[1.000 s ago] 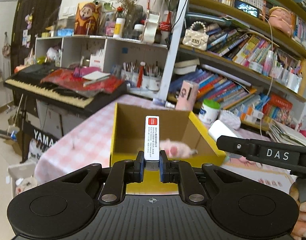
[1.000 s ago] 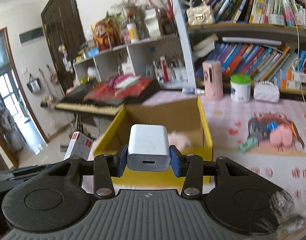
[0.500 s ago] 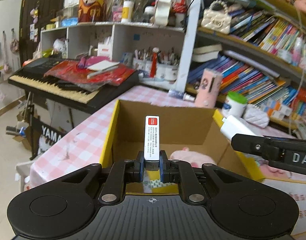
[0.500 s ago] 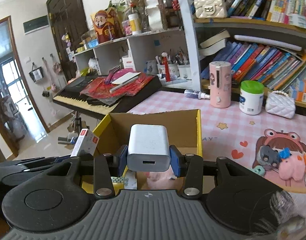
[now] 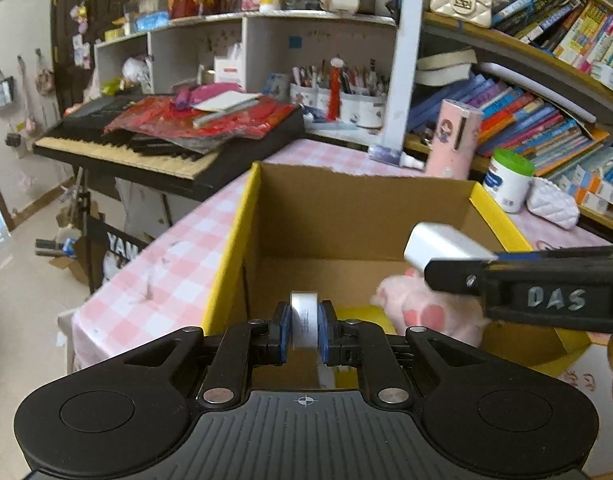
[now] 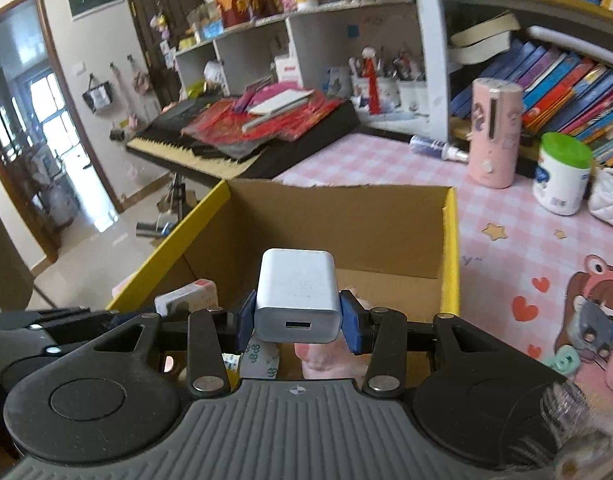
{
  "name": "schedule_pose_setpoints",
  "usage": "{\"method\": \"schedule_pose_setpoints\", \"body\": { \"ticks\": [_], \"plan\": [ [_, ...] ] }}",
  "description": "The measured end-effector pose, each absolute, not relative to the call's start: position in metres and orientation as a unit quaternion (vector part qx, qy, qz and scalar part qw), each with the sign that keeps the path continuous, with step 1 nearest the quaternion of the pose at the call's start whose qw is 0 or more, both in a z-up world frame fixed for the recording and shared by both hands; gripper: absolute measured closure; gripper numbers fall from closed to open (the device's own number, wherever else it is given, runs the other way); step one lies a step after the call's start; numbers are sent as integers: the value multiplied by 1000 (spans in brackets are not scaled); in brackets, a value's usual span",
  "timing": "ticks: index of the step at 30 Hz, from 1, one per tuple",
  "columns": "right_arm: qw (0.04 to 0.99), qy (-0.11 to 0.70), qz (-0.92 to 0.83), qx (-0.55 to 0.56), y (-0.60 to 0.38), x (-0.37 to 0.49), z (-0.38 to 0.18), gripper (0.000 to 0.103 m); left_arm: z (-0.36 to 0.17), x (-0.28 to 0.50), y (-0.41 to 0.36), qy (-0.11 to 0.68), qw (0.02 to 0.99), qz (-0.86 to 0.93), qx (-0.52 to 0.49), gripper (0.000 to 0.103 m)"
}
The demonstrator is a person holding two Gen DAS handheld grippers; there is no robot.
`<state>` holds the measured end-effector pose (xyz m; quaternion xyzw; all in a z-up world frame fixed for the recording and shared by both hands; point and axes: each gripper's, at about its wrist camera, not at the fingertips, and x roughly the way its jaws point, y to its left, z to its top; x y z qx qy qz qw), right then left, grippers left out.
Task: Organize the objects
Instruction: 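Lower the carton and charger into the box and open both tools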
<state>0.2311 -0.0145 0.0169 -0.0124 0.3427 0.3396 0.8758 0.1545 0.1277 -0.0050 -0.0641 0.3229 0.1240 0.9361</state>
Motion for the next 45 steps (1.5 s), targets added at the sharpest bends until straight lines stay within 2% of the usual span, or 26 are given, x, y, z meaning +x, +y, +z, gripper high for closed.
{"method": "schedule_pose_setpoints", "body": {
  "ticks": [3, 6, 10, 14, 20, 24, 31, 34, 45],
  "plan": [
    [869, 353, 347, -25, -6, 240, 10, 62, -4, 157, 131, 322, 935, 133, -64, 82],
    [862, 366, 348, -39, 2, 248, 2, 62, -2, 155, 130, 315, 937, 137, -65, 72],
    [854, 385, 346, -55, 10, 258, -8, 62, 3, 148, 127, 297, 943, 136, -63, 52],
    [849, 394, 346, -60, 19, 263, -12, 62, 6, 142, 127, 287, 947, 133, -61, 43],
    [846, 400, 345, -70, 29, 265, -11, 61, 10, 134, 126, 282, 949, 123, -61, 35],
    [858, 389, 332, -55, 21, 259, -7, 51, 16, 126, 126, 264, 955, 109, -83, 34],
    [894, 335, 295, -36, -2, 226, 12, 37, 27, 111, 126, 232, 960, 127, -95, 19],
    [913, 304, 271, -30, -12, 209, 22, 28, 28, 103, 124, 229, 960, 137, -90, 16],
    [938, 267, 213, -59, -29, 152, 29, 19, 23, 72, 128, 241, 954, 150, -97, 11]
  ]
}}
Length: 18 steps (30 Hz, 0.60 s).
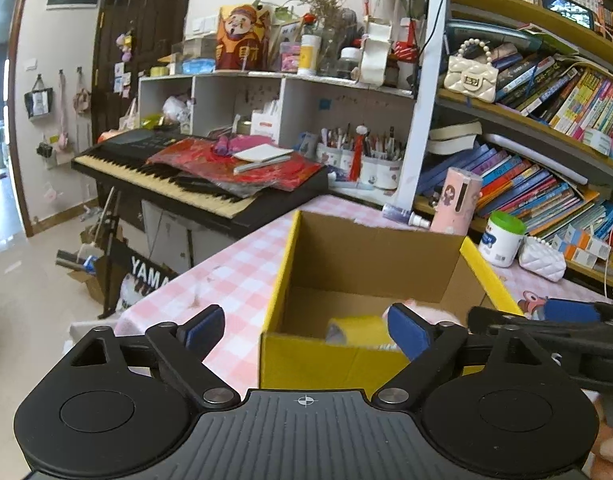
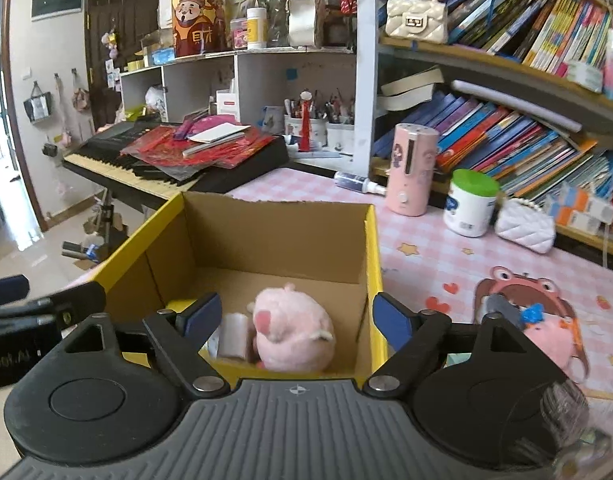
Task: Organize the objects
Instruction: 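Lower the carton and charger into the box and open both tools, then lift both open tools out of the box and back to the table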
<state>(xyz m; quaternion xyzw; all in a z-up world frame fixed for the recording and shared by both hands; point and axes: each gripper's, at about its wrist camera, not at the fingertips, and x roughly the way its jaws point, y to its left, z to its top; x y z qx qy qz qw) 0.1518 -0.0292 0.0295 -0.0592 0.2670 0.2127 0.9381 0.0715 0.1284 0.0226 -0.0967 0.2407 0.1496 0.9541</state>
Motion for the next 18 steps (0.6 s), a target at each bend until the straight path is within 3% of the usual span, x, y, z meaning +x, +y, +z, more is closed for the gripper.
{"method": "schedule_pose_setpoints", "body": {
  "ticks": [18],
  "plan": [
    [927, 324, 153, -109, -33, 52, -4, 8, -6, 2, 121, 327, 934, 125, -73, 9]
  ]
}}
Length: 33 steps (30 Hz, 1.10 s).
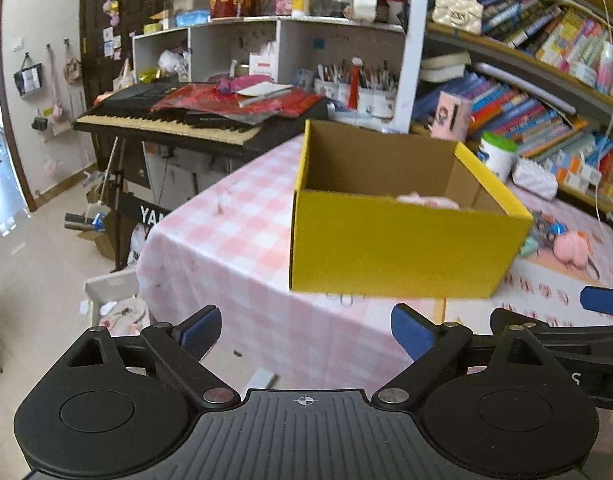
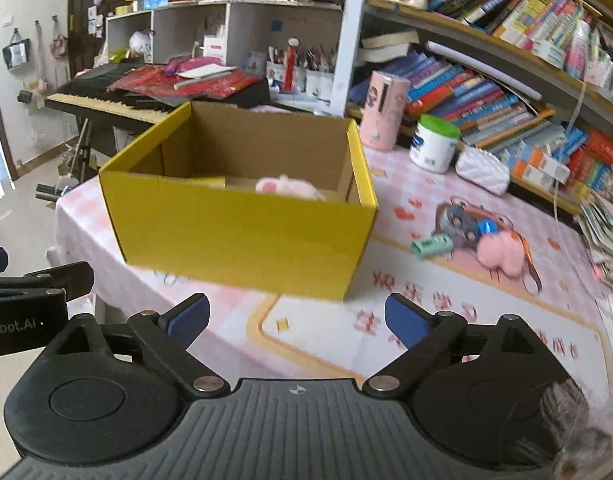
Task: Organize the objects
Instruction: 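Lift both open tools out of the box and back to the table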
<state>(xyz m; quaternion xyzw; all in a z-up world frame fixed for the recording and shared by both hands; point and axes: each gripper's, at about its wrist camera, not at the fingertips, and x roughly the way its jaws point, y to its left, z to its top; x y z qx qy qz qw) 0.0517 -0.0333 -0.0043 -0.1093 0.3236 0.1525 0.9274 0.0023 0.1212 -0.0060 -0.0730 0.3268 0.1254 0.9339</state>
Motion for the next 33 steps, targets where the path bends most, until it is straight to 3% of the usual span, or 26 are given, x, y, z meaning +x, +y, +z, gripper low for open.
{"method": "schedule_pose_setpoints", "body": {
  "ticks": [12, 33],
  "plan": [
    [923, 366, 93, -68, -62, 9, -22, 6, -18, -20, 101, 363, 928, 70, -37, 9],
    [927, 372, 0, -38, -122, -5, -19, 5, -22, 3, 42, 377, 925, -34, -3, 9]
  ]
}}
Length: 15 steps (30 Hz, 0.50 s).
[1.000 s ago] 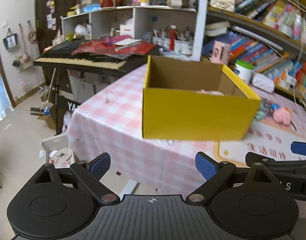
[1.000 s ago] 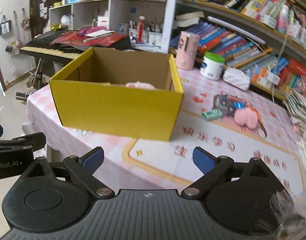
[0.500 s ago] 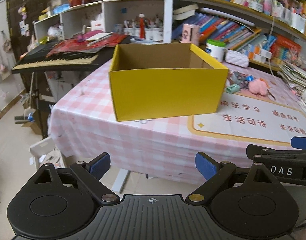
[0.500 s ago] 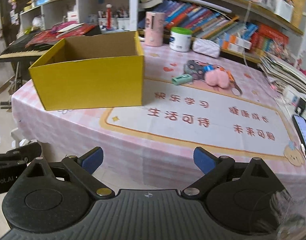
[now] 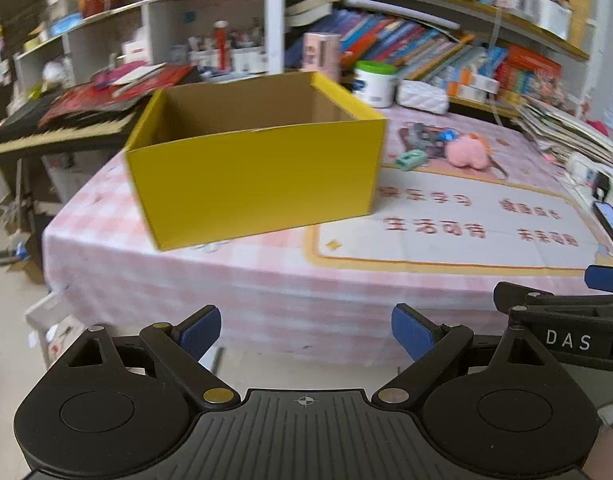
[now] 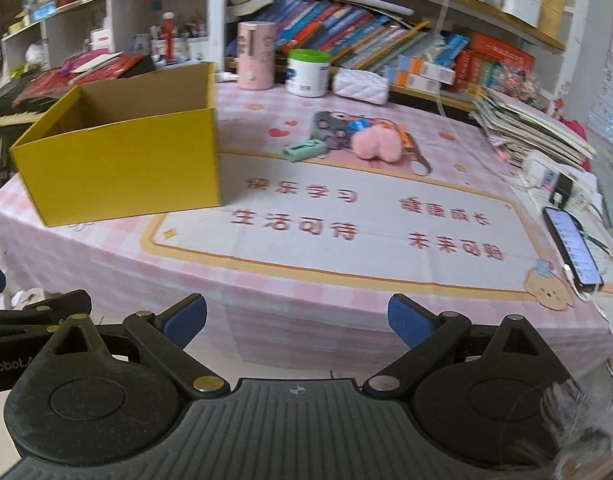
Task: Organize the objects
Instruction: 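Lift both open tools out of the box and back to the table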
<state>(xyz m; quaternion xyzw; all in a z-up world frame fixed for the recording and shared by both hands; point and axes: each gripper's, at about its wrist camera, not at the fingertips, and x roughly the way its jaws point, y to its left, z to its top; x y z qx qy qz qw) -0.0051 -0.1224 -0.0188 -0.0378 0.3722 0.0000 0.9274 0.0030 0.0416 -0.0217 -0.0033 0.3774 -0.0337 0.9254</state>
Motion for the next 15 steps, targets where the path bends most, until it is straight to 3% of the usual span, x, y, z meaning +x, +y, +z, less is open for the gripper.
{"method": "schedule_pose_setpoints", "body": {
  "ticks": [15],
  "plan": [
    [924, 378, -48, -9, -183, 22, -22, 5, -20, 41, -13, 373, 924, -76, 22, 9]
  ]
}}
